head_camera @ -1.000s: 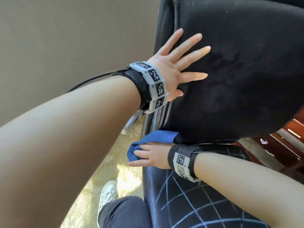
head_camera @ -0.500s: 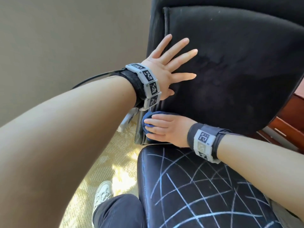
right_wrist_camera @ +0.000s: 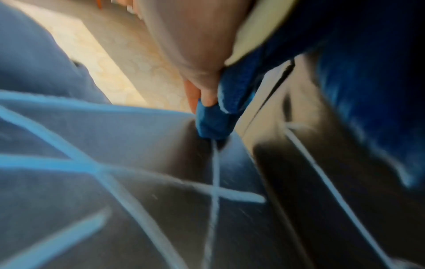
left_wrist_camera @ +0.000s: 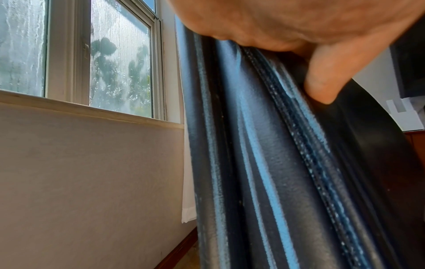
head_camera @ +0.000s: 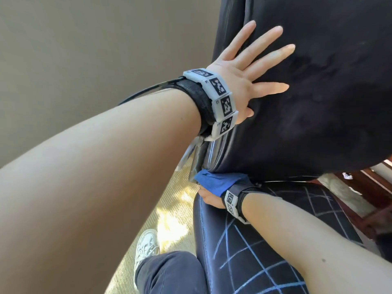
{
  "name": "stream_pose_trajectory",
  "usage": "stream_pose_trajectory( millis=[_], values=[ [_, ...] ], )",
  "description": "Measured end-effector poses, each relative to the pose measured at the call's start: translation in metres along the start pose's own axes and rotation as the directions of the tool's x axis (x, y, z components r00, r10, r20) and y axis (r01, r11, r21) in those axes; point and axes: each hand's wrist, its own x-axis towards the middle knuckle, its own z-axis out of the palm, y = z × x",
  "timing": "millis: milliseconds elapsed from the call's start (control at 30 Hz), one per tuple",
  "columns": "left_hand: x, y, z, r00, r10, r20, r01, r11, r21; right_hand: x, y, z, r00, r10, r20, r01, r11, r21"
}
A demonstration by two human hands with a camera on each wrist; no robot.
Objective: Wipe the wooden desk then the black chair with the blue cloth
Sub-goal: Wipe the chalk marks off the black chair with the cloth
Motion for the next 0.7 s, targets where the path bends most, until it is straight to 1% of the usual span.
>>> stream_pose_trajectory(
  millis=[33, 67, 100, 133, 167, 200, 233, 267, 300, 333, 367, 433, 500, 567, 600, 700],
  values=[
    [0.000, 0.001, 0.000, 1.000, 0.002, -0.001, -0.002, 1.000, 0.001, -0.003, -0.006, 0.001, 0.997, -0.069, 0.045, 0.074, 0.992, -0.106],
    [0.001, 0.001, 0.000, 1.000, 0.003, -0.002, -0.003, 1.000, -0.001, -0.008, -0.019, -0.019, 0.970, -0.162, 0.179, 0.195, 0.964, -0.182],
    [0.001, 0.003, -0.001, 1.000, 0.002, -0.001, -0.002, 1.000, -0.004, -0.019, -0.035, -0.056, 0.906, -0.219, 0.361, 0.316, 0.919, -0.234],
    [0.002, 0.003, -0.003, 1.000, 0.002, 0.000, -0.002, 1.000, -0.007, -0.024, -0.054, -0.097, 0.840, -0.272, 0.469, 0.432, 0.859, -0.275],
    [0.004, 0.005, -0.005, 1.000, 0.002, 0.005, -0.001, 1.000, -0.012, -0.035, -0.069, -0.123, 0.758, -0.413, 0.505, 0.581, 0.779, -0.236],
    [0.005, 0.006, -0.006, 1.000, 0.002, 0.012, -0.001, 1.000, -0.016, -0.043, -0.075, -0.148, 0.714, -0.577, 0.397, 0.674, 0.720, -0.166],
    [0.006, 0.007, -0.007, 1.000, 0.001, 0.018, -0.001, 1.000, -0.016, -0.050, -0.079, -0.164, 0.726, -0.627, 0.282, 0.677, 0.724, -0.133],
    [0.007, 0.008, -0.007, 1.000, -0.004, 0.026, 0.004, 1.000, -0.008, -0.055, -0.081, -0.168, 0.738, -0.636, 0.225, 0.671, 0.728, -0.140],
    [0.007, 0.011, -0.008, 0.999, -0.012, 0.037, 0.012, 1.000, 0.004, -0.061, -0.077, -0.169, 0.744, -0.632, 0.218, 0.666, 0.726, -0.169],
    [0.008, 0.013, -0.009, 0.999, -0.019, 0.049, 0.018, 1.000, 0.019, -0.066, -0.070, -0.173, 0.735, -0.640, 0.224, 0.677, 0.710, -0.194],
    [0.008, 0.015, -0.010, 0.998, -0.026, 0.059, 0.024, 0.999, 0.030, -0.069, -0.060, -0.183, 0.754, -0.634, 0.172, 0.657, 0.717, -0.233],
    [0.007, 0.016, -0.014, 0.997, -0.030, 0.077, 0.027, 0.999, 0.037, -0.077, -0.040, -0.219, 0.783, -0.620, 0.047, 0.600, 0.733, -0.321],
    [0.007, 0.016, -0.017, 0.995, -0.033, 0.097, 0.030, 0.999, 0.035, -0.083, -0.014, -0.245, 0.782, -0.612, -0.119, 0.535, 0.756, -0.378],
    [0.007, 0.017, -0.018, 0.993, -0.047, 0.108, 0.043, 0.998, 0.040, -0.090, 0.010, -0.266, 0.781, -0.577, -0.239, 0.443, 0.781, -0.440],
    [0.007, 0.017, -0.019, 0.992, -0.054, 0.110, 0.049, 0.998, 0.044, -0.092, 0.023, -0.268, 0.774, -0.570, -0.276, 0.407, 0.781, -0.473],
    [0.009, 0.017, -0.017, 0.993, -0.051, 0.104, 0.048, 0.998, 0.028, -0.085, 0.042, -0.251, 0.782, -0.564, -0.267, 0.358, 0.756, -0.549]
  ],
)
